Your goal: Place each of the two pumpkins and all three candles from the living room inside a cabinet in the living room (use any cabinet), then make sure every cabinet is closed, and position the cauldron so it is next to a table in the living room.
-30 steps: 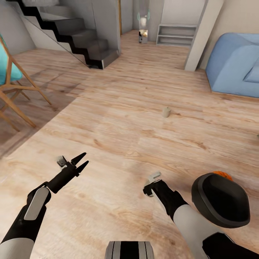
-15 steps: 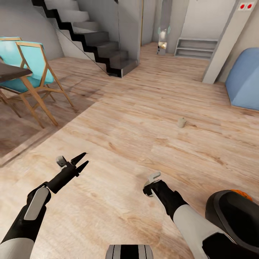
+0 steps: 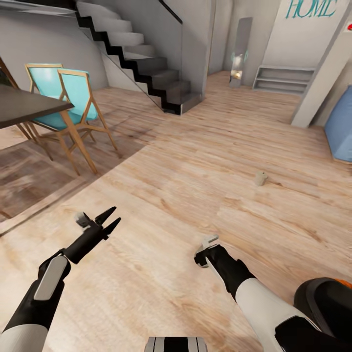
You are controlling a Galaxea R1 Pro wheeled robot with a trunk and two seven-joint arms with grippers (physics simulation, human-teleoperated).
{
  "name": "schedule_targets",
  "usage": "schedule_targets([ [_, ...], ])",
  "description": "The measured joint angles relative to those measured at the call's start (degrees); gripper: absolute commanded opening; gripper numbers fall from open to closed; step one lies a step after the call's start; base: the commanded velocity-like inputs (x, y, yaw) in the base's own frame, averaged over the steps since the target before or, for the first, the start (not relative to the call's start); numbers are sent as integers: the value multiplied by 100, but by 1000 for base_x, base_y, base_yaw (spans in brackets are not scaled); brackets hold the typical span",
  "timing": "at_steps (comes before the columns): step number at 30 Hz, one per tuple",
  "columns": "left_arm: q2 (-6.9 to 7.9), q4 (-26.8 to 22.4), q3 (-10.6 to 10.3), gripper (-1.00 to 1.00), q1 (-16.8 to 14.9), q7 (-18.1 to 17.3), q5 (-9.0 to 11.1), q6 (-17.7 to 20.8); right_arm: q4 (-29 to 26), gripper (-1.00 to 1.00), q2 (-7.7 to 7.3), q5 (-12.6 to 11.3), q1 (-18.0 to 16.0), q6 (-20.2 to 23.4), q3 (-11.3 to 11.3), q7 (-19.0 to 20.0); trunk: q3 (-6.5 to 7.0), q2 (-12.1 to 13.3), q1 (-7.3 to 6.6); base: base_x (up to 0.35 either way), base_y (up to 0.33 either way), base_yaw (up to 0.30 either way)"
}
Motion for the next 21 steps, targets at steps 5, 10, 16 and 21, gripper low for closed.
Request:
schedule_targets([
  [5, -23, 55, -5, 100, 5, -544, 169, -22, 0, -100, 0, -8, 0, 0, -3, 2, 0, 0, 0, 41, 0, -277],
  [10, -17, 50, -13, 100, 6, -600, 175, -24, 8, -100, 0, -7, 0, 0, -3, 1, 0, 0, 0, 288, 0, -284],
  [16, -16, 50, -15, 100, 6, -604, 175, -24, 9, -100, 0, -8, 0, 0, -3, -1, 0, 0, 0, 330, 0, -284],
  [21, -16, 51, -15, 100, 6, -604, 175, -24, 10, -100, 0, -8, 0, 0, -3, -7, 0, 0, 0, 333, 0, -284],
])
